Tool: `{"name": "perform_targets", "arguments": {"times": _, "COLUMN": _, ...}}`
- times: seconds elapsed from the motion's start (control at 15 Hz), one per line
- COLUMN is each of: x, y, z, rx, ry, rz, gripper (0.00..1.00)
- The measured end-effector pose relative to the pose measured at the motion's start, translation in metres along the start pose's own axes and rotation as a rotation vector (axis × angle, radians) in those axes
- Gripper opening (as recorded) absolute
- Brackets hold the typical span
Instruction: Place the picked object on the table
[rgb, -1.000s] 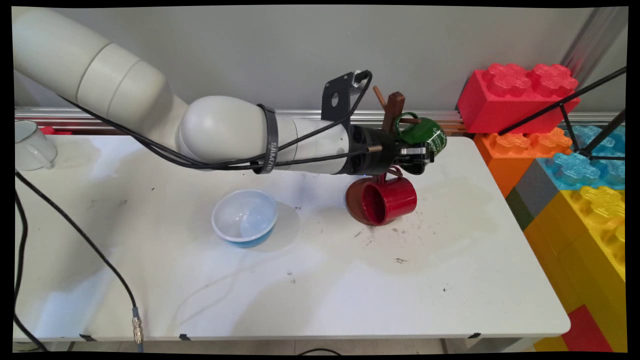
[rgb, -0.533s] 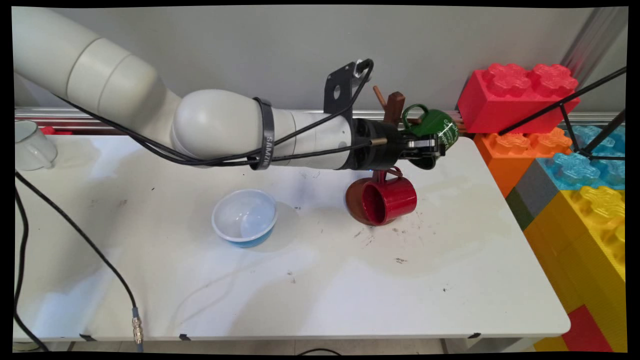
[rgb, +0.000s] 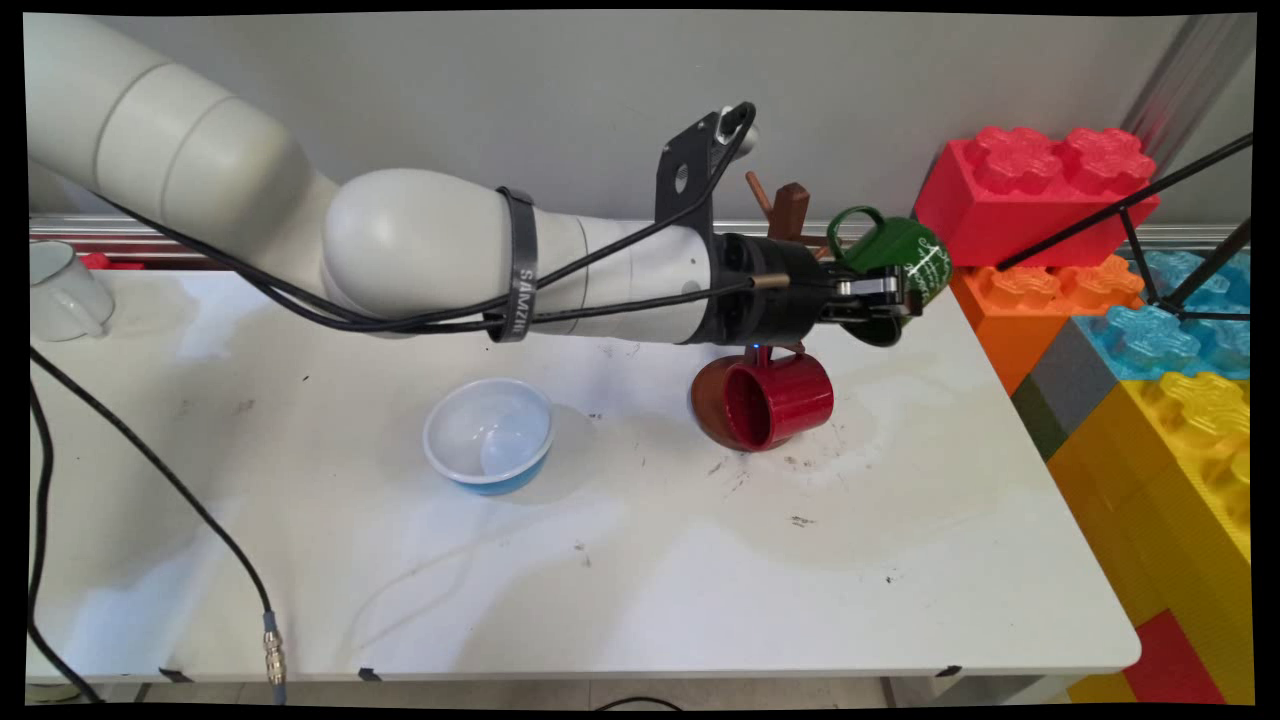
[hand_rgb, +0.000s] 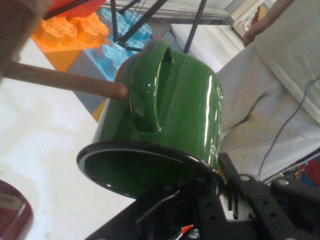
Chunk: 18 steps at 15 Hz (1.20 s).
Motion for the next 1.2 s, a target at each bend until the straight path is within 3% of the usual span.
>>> {"name": "perform_targets", "arguments": {"times": 0.53, "x": -0.006, "y": 0.023, "z": -0.018, "rx": -0.049, "ry": -0.061, "rz": -0.001, "gripper": 0.00}}
{"name": "perform_targets", "arguments": {"times": 1.2, "x": 0.009, "y": 0.026, "z": -0.062, "rx": -0.034, "ry": -0.217, "rz": 0.129, "gripper": 0.00}}
